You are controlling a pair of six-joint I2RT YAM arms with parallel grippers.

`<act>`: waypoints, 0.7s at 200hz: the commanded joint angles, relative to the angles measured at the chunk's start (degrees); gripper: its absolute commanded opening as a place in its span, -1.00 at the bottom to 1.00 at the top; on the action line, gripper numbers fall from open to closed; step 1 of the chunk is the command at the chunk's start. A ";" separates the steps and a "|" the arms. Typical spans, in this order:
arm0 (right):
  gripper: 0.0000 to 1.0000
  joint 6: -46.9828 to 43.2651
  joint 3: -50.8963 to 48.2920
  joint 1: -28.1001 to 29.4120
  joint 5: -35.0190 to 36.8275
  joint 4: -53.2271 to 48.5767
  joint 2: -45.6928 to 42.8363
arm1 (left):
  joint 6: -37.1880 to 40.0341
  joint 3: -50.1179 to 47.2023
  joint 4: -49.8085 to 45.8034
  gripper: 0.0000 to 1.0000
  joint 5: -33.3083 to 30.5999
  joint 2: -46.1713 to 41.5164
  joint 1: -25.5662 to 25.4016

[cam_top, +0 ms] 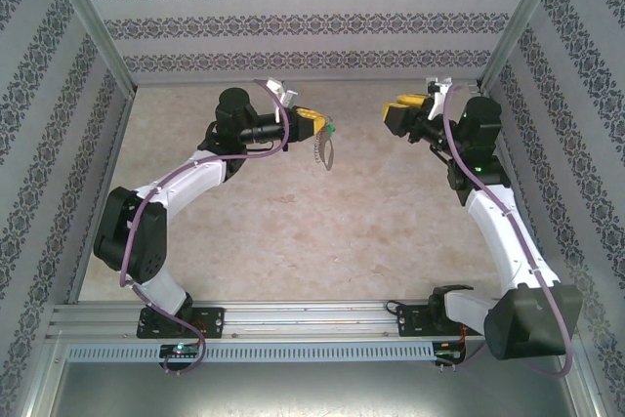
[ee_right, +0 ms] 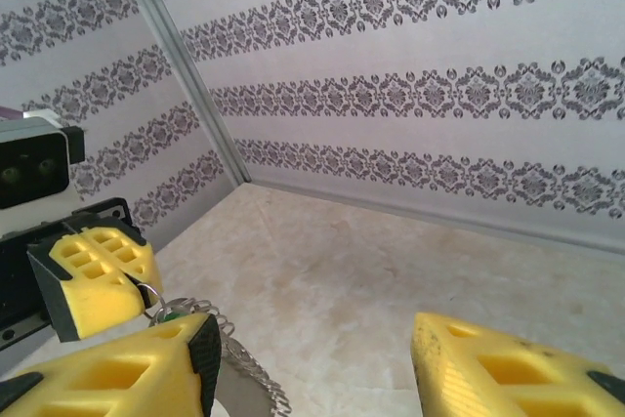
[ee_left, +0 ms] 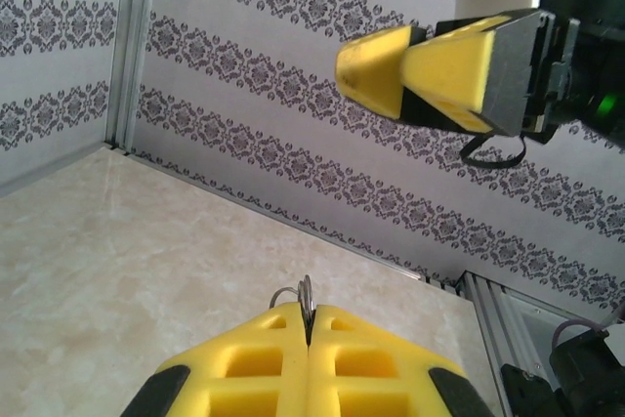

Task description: Put the keys on the keyring

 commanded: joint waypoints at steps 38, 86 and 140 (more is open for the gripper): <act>0.11 4.75 -6.84 5.86 -0.83 13.89 6.16 | -8.66 -0.81 14.61 -1.00 1.91 2.17 0.59; 0.10 5.61 -10.00 10.21 -3.60 22.60 10.61 | -18.45 -1.19 25.67 -1.00 3.80 4.92 1.51; 0.10 3.20 -8.29 14.56 -3.52 22.36 12.48 | -20.12 -1.02 27.24 -1.00 4.33 5.39 1.48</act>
